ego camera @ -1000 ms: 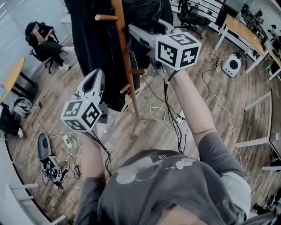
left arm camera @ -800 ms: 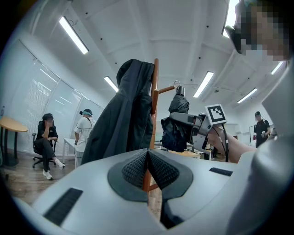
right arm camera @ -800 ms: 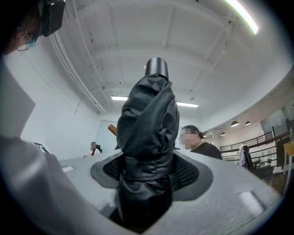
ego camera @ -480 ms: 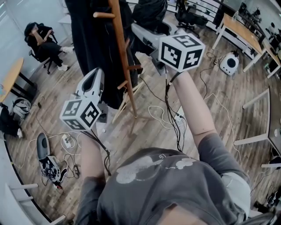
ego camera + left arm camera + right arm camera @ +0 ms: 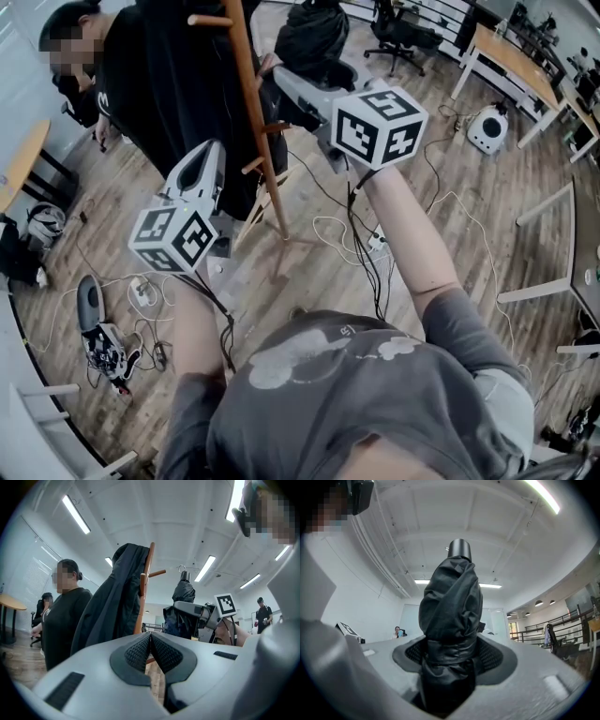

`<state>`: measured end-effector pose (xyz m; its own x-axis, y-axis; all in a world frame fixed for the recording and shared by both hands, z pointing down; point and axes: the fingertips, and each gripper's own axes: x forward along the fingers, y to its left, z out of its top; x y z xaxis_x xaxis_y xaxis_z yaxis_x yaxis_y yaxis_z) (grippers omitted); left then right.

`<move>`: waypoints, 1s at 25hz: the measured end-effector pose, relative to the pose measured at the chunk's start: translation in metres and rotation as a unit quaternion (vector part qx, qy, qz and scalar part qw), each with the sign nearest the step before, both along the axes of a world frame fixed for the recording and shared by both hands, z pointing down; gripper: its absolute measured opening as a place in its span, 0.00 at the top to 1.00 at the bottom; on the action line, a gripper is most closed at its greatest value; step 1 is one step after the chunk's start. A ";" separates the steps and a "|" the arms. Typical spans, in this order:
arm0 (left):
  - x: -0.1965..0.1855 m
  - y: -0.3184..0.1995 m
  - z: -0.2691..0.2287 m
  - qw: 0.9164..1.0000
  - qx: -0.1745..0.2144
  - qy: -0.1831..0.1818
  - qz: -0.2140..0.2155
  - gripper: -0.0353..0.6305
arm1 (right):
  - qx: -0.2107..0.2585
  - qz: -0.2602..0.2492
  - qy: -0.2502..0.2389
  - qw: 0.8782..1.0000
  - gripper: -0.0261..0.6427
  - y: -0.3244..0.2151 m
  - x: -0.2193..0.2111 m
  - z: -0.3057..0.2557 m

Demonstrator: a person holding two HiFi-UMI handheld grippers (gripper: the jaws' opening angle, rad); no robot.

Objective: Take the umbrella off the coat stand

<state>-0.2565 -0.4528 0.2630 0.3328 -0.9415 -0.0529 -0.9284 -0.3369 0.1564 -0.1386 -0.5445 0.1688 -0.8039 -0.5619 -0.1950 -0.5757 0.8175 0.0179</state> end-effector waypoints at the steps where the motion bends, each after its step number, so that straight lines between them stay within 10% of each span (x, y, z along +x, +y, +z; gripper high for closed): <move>1: 0.003 0.004 0.000 1.000 0.000 0.001 0.000 0.94 | -0.004 -0.004 -0.007 1.000 0.54 0.006 0.002 0.002; 25: 0.107 0.193 0.027 0.999 -0.023 0.011 -0.030 0.94 | -0.072 -0.064 -0.024 0.995 0.54 0.207 0.099 0.079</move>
